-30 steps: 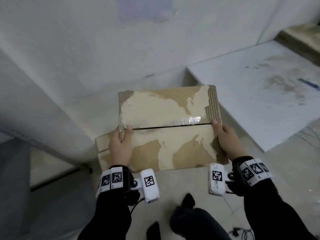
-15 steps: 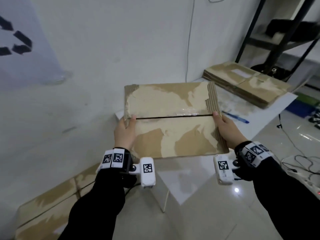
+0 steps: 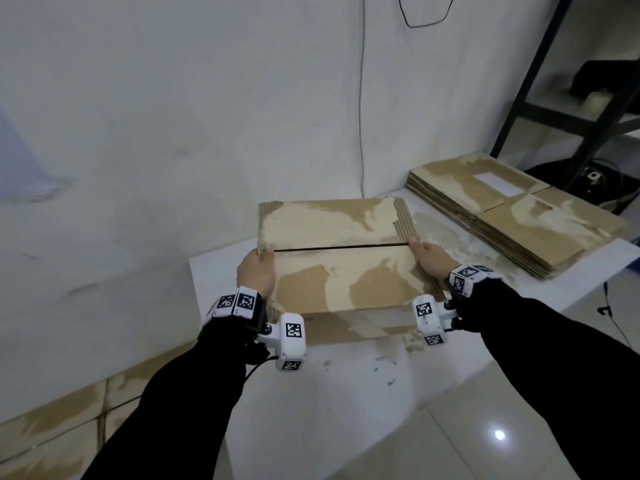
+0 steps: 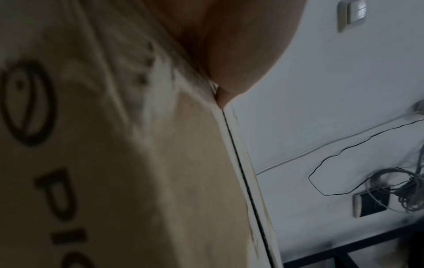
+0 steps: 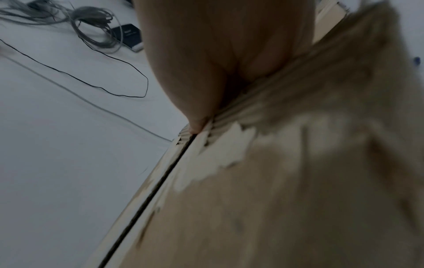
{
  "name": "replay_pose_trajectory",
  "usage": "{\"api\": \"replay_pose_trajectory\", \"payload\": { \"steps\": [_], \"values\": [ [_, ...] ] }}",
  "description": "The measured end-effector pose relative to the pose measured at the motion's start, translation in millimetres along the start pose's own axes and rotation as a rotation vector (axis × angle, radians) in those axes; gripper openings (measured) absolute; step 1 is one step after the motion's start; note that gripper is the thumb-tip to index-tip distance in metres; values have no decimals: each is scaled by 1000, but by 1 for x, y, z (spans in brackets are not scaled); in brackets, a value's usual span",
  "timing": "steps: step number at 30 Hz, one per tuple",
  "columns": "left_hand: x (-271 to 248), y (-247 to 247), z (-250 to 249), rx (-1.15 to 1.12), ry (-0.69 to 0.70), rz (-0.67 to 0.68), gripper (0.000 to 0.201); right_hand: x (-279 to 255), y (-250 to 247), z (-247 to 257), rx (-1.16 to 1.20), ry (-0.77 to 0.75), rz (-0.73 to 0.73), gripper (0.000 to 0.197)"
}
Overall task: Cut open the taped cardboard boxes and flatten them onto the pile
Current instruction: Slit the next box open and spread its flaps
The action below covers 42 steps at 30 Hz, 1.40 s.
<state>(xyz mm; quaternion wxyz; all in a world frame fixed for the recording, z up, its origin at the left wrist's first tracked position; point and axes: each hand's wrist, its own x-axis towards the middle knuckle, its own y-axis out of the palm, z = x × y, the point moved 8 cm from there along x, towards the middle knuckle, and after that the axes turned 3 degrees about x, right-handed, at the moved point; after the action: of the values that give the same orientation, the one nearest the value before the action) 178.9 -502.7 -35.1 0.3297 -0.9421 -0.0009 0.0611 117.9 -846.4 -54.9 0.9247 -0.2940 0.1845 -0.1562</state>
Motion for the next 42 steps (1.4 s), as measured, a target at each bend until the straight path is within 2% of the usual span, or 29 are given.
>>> {"api": "replay_pose_trajectory", "payload": {
  "steps": [10,14,16,20,22,25,27,29,31,33,35,37,39,41,42],
  "values": [
    [8,76,0,113,-152,9,46,60,-21,-46,-71,-2,66,49],
    [2,84,9,176,-183,-96,49,74,-16,-43,-61,-86,86,48],
    [-3,80,10,223,-205,-149,48,84,-8,-42,-7,-102,159,47],
    [-17,73,4,430,-286,-242,47,97,9,-53,154,-37,344,49],
    [-22,74,-16,525,-221,-330,50,104,8,-57,185,-55,294,40],
    [-33,94,-71,511,8,-440,51,109,11,-61,307,-59,150,41],
    [-43,125,-111,407,171,-389,48,101,19,-65,488,41,71,49],
    [-48,161,-143,352,277,-284,48,89,33,-70,688,130,80,55],
    [-40,194,-157,373,251,-145,52,75,43,-79,845,172,151,51],
    [-24,223,-156,502,176,-4,61,74,42,-95,940,189,184,41],
    [-12,247,-147,642,120,102,76,95,25,-112,864,148,118,40],
    [-6,263,-137,772,104,123,88,130,9,-123,723,81,88,54],
    [-8,268,-135,917,147,57,84,159,2,-123,637,39,155,60],
    [-13,270,-136,999,201,21,76,172,8,-114,569,-31,281,47],
    [-16,270,-135,1011,214,25,72,172,8,-112,568,-49,291,43]
  ]
}}
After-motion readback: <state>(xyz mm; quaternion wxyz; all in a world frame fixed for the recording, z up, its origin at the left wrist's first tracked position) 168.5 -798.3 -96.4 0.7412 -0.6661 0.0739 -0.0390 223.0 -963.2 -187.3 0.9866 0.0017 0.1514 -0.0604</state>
